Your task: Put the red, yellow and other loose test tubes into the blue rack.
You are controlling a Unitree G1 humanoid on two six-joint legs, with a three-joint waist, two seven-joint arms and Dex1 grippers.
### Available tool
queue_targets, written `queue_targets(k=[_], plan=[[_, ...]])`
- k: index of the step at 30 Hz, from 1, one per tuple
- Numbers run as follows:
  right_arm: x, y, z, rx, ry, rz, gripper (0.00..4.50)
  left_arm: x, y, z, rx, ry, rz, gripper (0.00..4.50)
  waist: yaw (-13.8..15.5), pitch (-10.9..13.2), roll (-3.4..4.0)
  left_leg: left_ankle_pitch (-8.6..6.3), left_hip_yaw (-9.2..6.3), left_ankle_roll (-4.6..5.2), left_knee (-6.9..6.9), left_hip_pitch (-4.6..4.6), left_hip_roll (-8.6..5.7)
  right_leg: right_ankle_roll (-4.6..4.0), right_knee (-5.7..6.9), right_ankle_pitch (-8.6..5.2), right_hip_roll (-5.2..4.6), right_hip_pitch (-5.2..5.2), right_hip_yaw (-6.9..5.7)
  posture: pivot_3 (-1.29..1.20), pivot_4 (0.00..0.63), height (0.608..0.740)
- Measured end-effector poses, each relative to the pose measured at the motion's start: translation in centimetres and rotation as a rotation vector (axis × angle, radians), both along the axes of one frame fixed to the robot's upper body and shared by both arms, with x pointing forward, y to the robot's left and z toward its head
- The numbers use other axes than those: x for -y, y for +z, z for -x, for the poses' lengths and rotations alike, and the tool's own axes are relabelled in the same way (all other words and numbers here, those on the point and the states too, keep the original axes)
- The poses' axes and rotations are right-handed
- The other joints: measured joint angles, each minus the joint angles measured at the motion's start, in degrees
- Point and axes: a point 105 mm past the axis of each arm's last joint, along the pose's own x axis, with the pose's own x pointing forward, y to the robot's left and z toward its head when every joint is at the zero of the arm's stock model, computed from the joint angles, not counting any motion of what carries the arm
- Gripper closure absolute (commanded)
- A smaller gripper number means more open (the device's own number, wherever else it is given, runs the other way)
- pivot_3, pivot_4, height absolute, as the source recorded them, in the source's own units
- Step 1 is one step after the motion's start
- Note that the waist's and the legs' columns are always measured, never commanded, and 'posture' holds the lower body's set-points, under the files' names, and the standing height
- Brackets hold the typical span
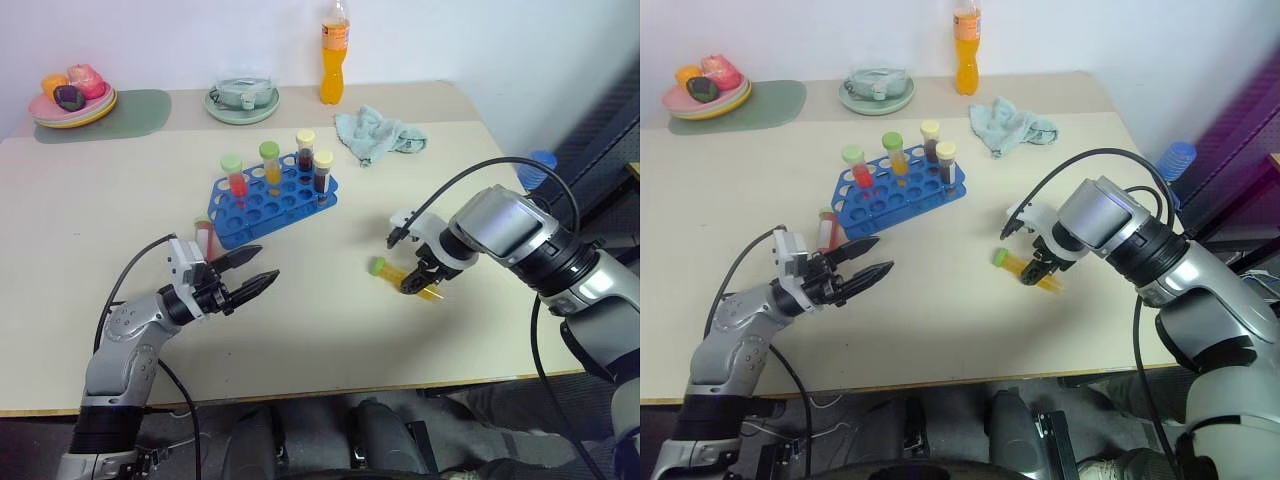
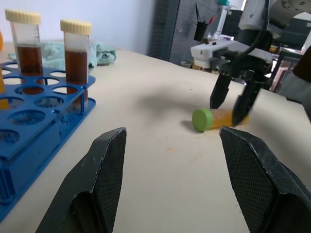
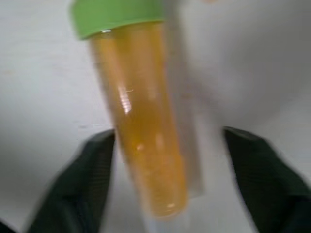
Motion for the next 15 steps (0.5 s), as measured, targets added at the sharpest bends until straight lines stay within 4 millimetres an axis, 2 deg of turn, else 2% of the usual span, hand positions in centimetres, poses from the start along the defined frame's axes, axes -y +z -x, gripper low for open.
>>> queue_targets(k=[1, 3, 15], plan=[[-0.3, -0.1, 0.0, 0.002, 0.010, -0.002, 3.00, 0.0, 0.0, 0.0, 0.002, -0.001, 0.000, 1.36, 0.1, 0.0, 0.00, 0.01, 0.00, -0.02, -0.02, -0.02, 0.00, 0.00, 0.00, 0.00, 0.00, -0.02, 0.00, 0.00, 0.150, 0.740], [-0.3, 0.0, -0.1, 0.009, 0.014, -0.002, 3.74, 0.0, -0.1, 0.1, 0.000, -0.009, -0.001, 1.36, 0.3, 0.0, 0.00, 0.02, 0.00, -0.04, -0.02, -0.12, 0.00, 0.00, -0.03, 0.00, 0.00, -0.07, -0.01, 0.00, 0.150, 0.740], [-0.5, 0.0, -0.1, 0.015, 0.023, -0.006, 3.74, -0.1, -0.3, 1.6, 0.007, -0.156, -0.082, 1.36, 0.2, 0.0, 0.00, 0.02, 0.01, -0.04, -0.02, -0.14, 0.01, 0.00, -0.03, 0.00, 0.00, -0.12, -0.01, 0.00, 0.150, 0.740]])
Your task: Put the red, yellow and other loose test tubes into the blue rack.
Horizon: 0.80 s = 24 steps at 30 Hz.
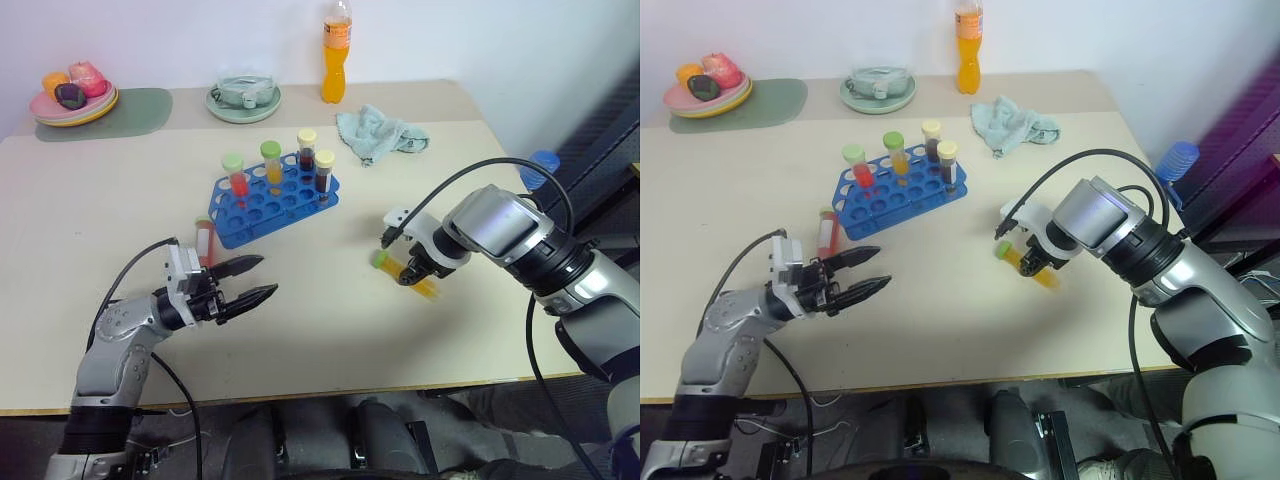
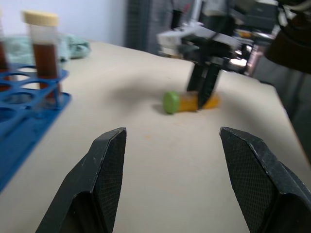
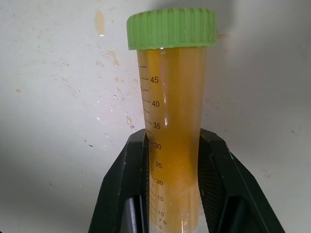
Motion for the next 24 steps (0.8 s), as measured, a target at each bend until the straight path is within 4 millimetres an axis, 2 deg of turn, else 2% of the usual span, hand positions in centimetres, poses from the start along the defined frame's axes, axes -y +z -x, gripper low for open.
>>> queue_targets(k=[4, 11, 24], plan=[[-0.05, 0.02, -0.03, 0.003, 0.005, -0.002, 3.74, -0.61, -0.25, 0.80, -0.034, -0.101, -0.063, 1.36, -0.1, 0.0, 0.01, 0.00, 0.01, 0.00, -0.01, -0.01, 0.01, -0.01, 0.01, 0.00, 0.01, -0.04, 0.00, 0.00, 0.150, 0.740], [-0.11, 0.03, -0.06, 0.006, 0.010, -0.003, 3.74, -0.86, 0.47, 1.13, -0.033, -0.208, -0.118, 1.36, -0.1, 0.0, 0.01, 0.00, 0.02, 0.00, 0.00, -0.03, 0.03, -0.01, 0.02, 0.00, 0.02, -0.07, 0.00, 0.00, 0.150, 0.740], [-0.27, 0.08, -0.14, 0.025, 0.039, -0.010, 3.74, -0.20, 0.26, 0.79, -0.039, -0.221, -0.106, 1.36, -0.1, 0.0, 0.01, 0.00, 0.03, 0.00, 0.00, -0.04, 0.03, -0.01, 0.02, 0.00, 0.02, -0.09, 0.01, 0.00, 0.150, 0.740]])
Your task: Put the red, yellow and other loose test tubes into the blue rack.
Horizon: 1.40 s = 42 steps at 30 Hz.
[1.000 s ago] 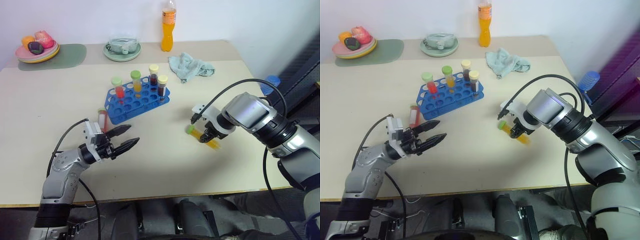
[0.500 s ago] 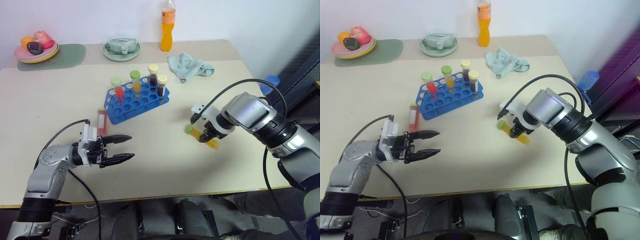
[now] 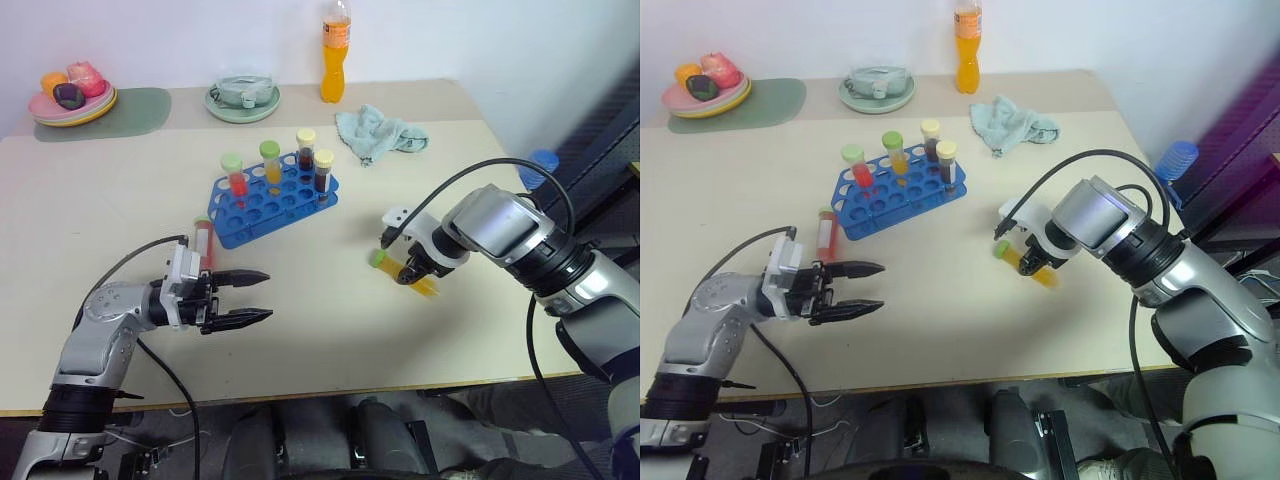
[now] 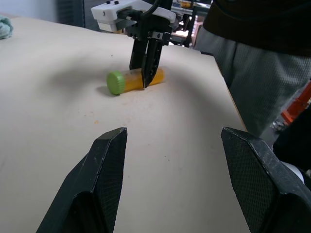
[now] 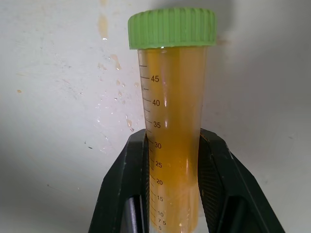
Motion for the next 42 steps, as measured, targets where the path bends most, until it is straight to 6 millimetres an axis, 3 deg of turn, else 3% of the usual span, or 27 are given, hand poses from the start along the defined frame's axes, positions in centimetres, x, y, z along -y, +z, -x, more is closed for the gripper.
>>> queue_targets(k=[3, 7, 9, 14, 16, 19, 24, 26, 31, 42], plan=[[-1.4, 0.7, 0.0, 0.027, 0.030, -0.137, 3.74, 0.0, 0.0, -0.1, 0.000, 0.016, 0.006, 1.36, 0.1, 0.0, 0.04, 0.01, 0.01, -0.01, -0.01, -0.04, 0.00, 0.00, 0.00, 0.00, 0.01, -0.03, 0.01, 0.00, 0.150, 0.740], [-7.6, 5.3, 1.5, 0.119, 0.239, -0.537, 3.74, -0.3, 0.0, -0.5, 0.001, 0.075, 0.026, 1.36, 0.4, 0.1, 0.06, 0.04, -0.01, -0.07, -0.05, -0.08, 0.02, 0.02, 0.01, -0.01, 0.06, -0.08, 0.01, 0.00, 0.150, 0.740], [-8.9, 7.1, 2.3, 0.148, 0.296, -0.666, 3.74, -0.9, 0.1, -0.7, 0.005, 0.114, 0.030, 1.36, 1.4, 0.1, 0.06, 0.04, 0.02, -0.07, -0.03, -0.11, 0.01, 0.03, -0.04, -0.01, 0.03, -0.08, 0.00, 0.00, 0.150, 0.740], [-11.8, 8.0, 3.1, 0.312, 0.392, -0.910, 3.74, -2.7, 0.6, -1.1, 0.007, 0.227, 0.075, 1.36, 2.3, 0.0, 0.00, 0.01, 0.04, -0.03, 0.00, -0.18, -0.04, 0.03, -0.12, -0.01, -0.04, -0.04, -0.03, 0.00, 0.150, 0.740], [-13.2, 8.9, 3.0, 0.393, 0.416, -1.028, 3.74, -3.3, 1.1, -1.4, 0.013, 0.270, 0.105, 1.36, 2.4, 0.0, 0.02, 0.01, 0.05, -0.04, 0.00, -0.18, -0.04, 0.03, -0.08, -0.01, -0.03, -0.07, -0.03, 0.00, 0.150, 0.740], [-14.7, 10.4, 1.0, 0.564, 0.376, -1.173, 3.74, -3.9, 1.5, -1.8, 0.021, 0.337, 0.152, 1.36, 2.0, 0.0, 0.01, 0.04, 0.12, -0.08, 0.00, -0.17, -0.04, 0.03, -0.04, -0.01, 0.01, -0.06, -0.04, 0.00, 0.150, 0.740], [-16.7, 9.6, -3.8, 0.796, 0.220, -1.224, 3.74, -4.3, 2.2, -2.0, 0.033, 0.415, 0.204, 1.36, 1.3, 0.0, 0.03, 0.07, 0.12, -0.12, 0.01, -0.17, -0.04, 0.03, -0.01, -0.01, 0.01, -0.06, -0.05, 0.00, 0.150, 0.740], [-17.3, 9.6, -4.8, 0.865, 0.205, -1.234, 3.74, -4.6, 2.7, -1.9, 0.045, 0.436, 0.219, 1.36, 1.2, 0.0, 0.04, 0.09, 0.12, -0.16, -0.02, -0.17, -0.02, 0.03, 0.01, -0.01, 0.03, -0.09, -0.05, 0.00, 0.150, 0.740], [-17.9, 9.3, -6.4, 0.964, 0.163, -1.245, 3.74, -5.1, 3.2, -1.5, 0.059, 0.486, 0.220, 1.36, 0.8, 0.1, 0.06, 0.10, 0.11, -0.18, -0.02, -0.17, -0.02, 0.03, 0.02, -0.01, 0.02, -0.07, -0.05, 0.00, 0.150, 0.740], [-16.8, 5.0, -7.7, 0.970, 0.060, -1.157, 3.74, -5.2, 4.6, -0.6, 0.092, 0.540, 0.242, 1.36, -0.2, 0.1, 0.10, 0.16, 0.01, -0.29, -0.04, -0.14, 0.01, 0.02, 0.09, 0.00, 0.04, -0.06, -0.06, 0.00, 0.150, 0.740]])
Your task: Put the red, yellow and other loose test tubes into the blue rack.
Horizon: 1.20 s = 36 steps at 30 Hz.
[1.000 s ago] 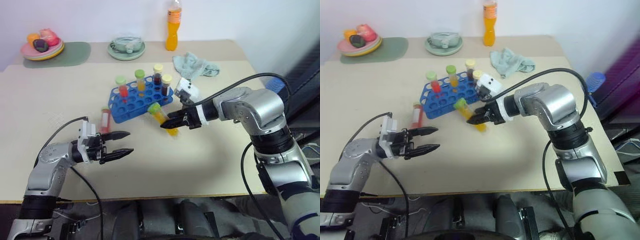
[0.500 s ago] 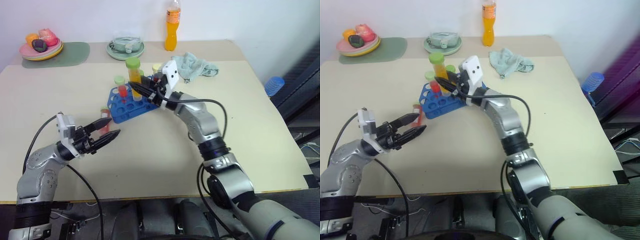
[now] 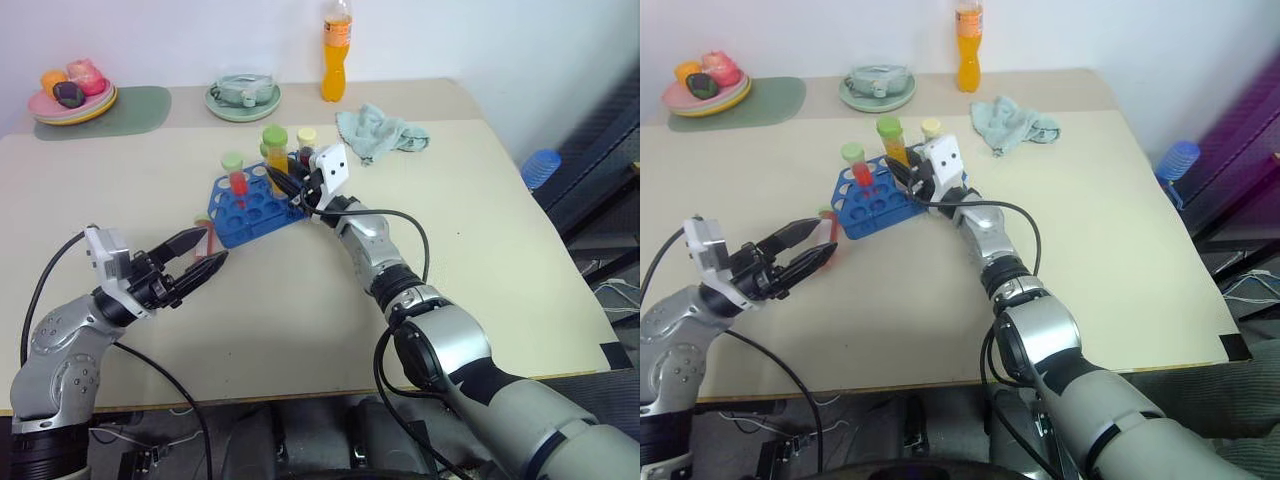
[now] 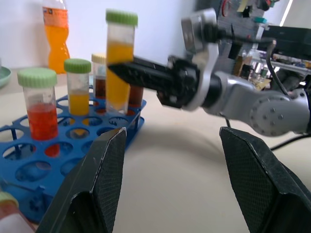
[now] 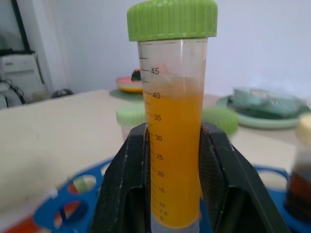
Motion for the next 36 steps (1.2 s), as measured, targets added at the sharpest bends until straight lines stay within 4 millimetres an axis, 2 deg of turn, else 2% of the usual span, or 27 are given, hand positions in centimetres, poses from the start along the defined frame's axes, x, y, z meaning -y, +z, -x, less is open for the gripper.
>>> queue_targets(k=[10, 22, 36], plan=[[0.2, -1.5, -0.1, -0.029, -0.040, 0.020, 3.74, -0.4, 0.0, 0.0, -0.007, 0.037, -0.013, 1.36, 0.1, 0.0, 0.02, 0.00, 0.00, 0.00, 0.00, 0.00, 0.00, 0.00, -0.01, 0.00, -0.01, 0.00, 0.00, 0.00, 0.150, 0.740], [1.0, -1.5, -0.7, -0.039, -0.106, 0.020, 3.74, -0.6, 0.3, -0.3, 0.013, 0.083, -0.045, 1.36, 0.1, 0.0, 0.01, 0.00, 0.01, 0.00, 0.01, 0.01, 0.00, 0.00, -0.01, 0.00, -0.01, 0.03, 0.00, 0.00, 0.150, 0.740], [1.0, -1.4, -1.1, -0.031, -0.152, 0.043, 3.74, -0.6, 0.5, -0.4, 0.017, 0.095, -0.045, 1.36, 0.1, 0.0, 0.01, 0.00, 0.01, 0.00, 0.02, 0.04, 0.00, 0.00, -0.01, 0.00, -0.01, 0.07, 0.00, 0.00, 0.150, 0.740]])
